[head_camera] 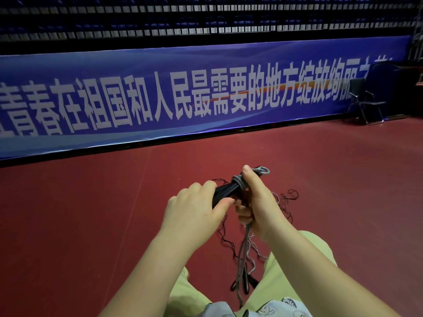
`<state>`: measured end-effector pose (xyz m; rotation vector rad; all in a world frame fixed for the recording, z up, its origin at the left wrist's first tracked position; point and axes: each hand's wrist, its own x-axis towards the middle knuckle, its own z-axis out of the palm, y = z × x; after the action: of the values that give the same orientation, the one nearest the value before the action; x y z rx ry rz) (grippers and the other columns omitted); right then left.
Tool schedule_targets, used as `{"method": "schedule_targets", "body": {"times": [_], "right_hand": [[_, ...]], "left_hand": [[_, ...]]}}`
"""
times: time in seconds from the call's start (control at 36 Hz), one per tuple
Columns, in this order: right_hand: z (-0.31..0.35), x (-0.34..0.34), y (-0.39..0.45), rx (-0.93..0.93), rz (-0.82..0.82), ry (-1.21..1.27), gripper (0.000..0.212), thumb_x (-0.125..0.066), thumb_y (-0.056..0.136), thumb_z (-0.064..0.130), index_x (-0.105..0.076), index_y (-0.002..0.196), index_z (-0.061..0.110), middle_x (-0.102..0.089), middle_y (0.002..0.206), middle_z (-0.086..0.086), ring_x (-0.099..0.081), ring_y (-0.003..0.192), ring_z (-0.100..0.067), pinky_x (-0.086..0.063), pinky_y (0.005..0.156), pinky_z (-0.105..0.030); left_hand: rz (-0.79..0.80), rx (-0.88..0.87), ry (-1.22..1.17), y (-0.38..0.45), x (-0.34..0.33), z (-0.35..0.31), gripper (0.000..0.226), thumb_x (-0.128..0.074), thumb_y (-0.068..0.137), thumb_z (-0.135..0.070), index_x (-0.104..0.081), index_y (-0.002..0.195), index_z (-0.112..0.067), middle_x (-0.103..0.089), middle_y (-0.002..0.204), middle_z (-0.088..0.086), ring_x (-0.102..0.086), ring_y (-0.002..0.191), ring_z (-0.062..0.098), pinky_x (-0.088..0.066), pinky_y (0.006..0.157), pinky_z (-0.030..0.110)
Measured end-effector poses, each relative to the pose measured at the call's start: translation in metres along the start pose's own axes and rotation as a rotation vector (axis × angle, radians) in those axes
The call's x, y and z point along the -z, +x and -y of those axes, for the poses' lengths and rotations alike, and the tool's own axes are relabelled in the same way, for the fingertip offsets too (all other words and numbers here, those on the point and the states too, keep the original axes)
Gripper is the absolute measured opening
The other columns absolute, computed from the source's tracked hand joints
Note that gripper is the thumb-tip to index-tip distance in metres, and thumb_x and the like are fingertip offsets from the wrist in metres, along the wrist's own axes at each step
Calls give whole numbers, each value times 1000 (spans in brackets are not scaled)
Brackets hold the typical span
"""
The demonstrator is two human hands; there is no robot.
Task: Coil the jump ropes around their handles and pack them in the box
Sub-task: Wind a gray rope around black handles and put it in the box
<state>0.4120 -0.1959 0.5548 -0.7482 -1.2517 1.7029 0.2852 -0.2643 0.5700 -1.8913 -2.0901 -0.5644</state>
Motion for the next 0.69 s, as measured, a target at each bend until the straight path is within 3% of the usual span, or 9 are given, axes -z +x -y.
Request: {"method": "schedule_targets", "body": {"times": [0.11, 0.17, 0.25, 0.28, 0.33, 0.39, 0.47, 0.58, 0.69], "right_hand": [[0, 1, 1, 61, 4, 62, 34, -46, 95, 44, -44, 81, 13, -40, 47, 2, -23, 37, -9, -16, 39, -20], [2, 0, 0, 86, 30, 66, 36, -51, 91, 47, -44, 78, 14, -36, 48, 2, -23, 38, -10, -17, 39, -20], [4, 0, -4, 135, 97, 64, 34, -58, 69, 49, -47, 73, 17, -32, 54, 0, -21, 41, -11, -16, 40, -19], [4, 0, -5, 155, 126, 82, 35, -60, 64, 50, -48, 71, 18, -31, 54, 0, -20, 40, -10, -16, 40, -18], [4, 2, -6, 200, 198, 146, 38, -59, 61, 51, -49, 73, 17, -33, 50, 2, -21, 37, -8, -18, 37, -15], [6, 3, -8, 244, 266, 182, 41, -58, 63, 50, -51, 81, 14, -38, 49, 4, -24, 34, -5, -21, 36, -12], [14, 1, -10, 298, 307, 164, 46, -56, 63, 50, -53, 88, 11, -42, 48, 3, -30, 31, -6, -22, 34, -12], [23, -1, -9, 374, 320, 114, 47, -53, 66, 52, -58, 88, 11, -44, 51, 0, -35, 31, -9, -23, 33, -14], [35, -4, -9, 353, 323, -7, 46, -53, 64, 50, -59, 90, 12, -45, 60, -2, -38, 43, -11, -27, 39, -20]], "left_hand": [[291, 73, -412, -2, 16, 2, 28, -47, 86, -61, -50, 103, -39, -60, 89, -10, -59, 78, 10, -45, 66, 30], [408, 53, -447, -3, 21, 4, 27, -50, 83, -63, -49, 96, -40, -64, 83, -7, -59, 71, 10, -44, 62, 30], [495, 55, -575, -1, 22, 8, 39, -53, 70, -67, -54, 93, -36, -68, 86, -5, -65, 79, 16, -53, 77, 41], [550, 66, -751, -2, 21, 9, 43, -56, 68, -63, -57, 97, -31, -70, 87, -2, -67, 82, 19, -55, 83, 45], [708, 102, -1188, -4, 17, 14, 46, -62, 76, -50, -60, 104, -15, -72, 85, 6, -69, 79, 25, -56, 81, 44], [864, 129, -1517, -8, 13, 15, 55, -63, 77, -55, -64, 103, -7, -72, 87, 13, -69, 74, 27, -56, 73, 39], [1038, 51, -1824, -10, 5, 13, 65, -62, 77, -65, -69, 104, -6, -70, 89, 12, -69, 73, 24, -55, 71, 36], [1149, 5, -1911, -4, 7, 11, 64, -54, 82, -65, -65, 106, -7, -63, 79, 2, -61, 62, 14, -47, 55, 24], [1021, 76, -1769, -1, 21, 12, 56, -53, 76, -64, -70, 90, -13, -55, 68, 0, -51, 51, 11, -33, 43, 19]]}}
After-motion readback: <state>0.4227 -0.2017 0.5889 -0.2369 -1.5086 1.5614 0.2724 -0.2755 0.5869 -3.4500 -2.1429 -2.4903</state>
